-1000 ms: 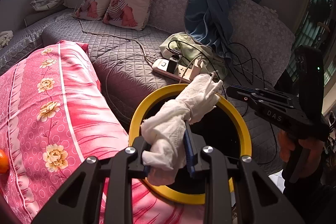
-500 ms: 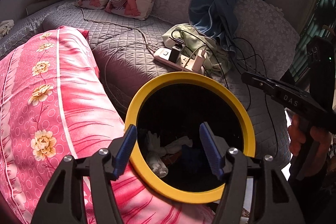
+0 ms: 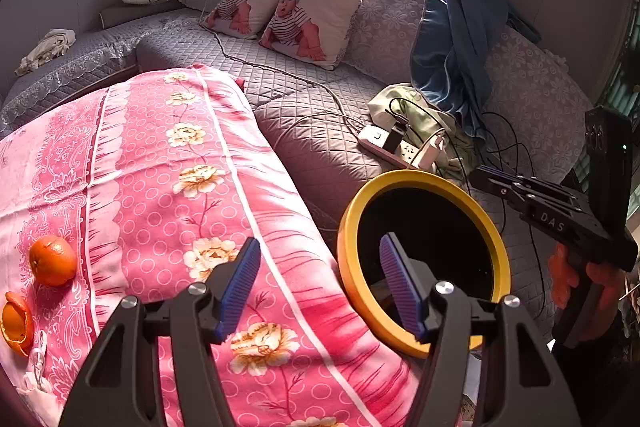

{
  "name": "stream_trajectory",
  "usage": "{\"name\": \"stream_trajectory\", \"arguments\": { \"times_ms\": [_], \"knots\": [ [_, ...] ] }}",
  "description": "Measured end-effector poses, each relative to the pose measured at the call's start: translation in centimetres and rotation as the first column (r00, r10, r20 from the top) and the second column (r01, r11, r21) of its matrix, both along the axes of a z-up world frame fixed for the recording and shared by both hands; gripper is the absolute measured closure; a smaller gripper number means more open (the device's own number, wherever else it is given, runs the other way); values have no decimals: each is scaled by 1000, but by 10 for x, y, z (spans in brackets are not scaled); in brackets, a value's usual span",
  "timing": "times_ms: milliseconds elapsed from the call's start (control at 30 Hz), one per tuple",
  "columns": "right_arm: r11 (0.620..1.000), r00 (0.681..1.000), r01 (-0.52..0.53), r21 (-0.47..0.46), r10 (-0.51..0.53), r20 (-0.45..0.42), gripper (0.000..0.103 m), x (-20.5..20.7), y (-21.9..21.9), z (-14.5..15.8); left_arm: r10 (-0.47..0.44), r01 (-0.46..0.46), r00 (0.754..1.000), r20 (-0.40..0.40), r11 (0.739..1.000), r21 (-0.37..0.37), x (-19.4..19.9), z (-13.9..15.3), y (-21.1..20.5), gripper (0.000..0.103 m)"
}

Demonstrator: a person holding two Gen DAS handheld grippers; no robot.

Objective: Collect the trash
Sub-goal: 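Move both tools back over the remaining trash on the bedspread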

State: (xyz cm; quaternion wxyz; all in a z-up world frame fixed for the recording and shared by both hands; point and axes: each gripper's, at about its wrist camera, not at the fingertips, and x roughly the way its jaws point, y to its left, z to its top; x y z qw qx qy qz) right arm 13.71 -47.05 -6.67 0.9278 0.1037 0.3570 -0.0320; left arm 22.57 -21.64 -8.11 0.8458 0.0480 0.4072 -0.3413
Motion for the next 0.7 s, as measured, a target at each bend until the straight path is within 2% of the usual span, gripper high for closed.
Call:
{"name": "stream_trajectory", "arguments": {
  "times_ms": [267,500,700],
  "knots": [
    [994,994,-110,-18,110,15,94,24,53,15,145,-146,988,60,989,1,5,25,89,39],
    [976,976,-218,-29,218,22,93,41,106,27,277,-278,954,113,961,-4,5,47,166,32],
    [947,946,-319,-40,321,39,91,48,156,38,360,-364,923,133,932,0,-4,52,221,28]
  ]
}}
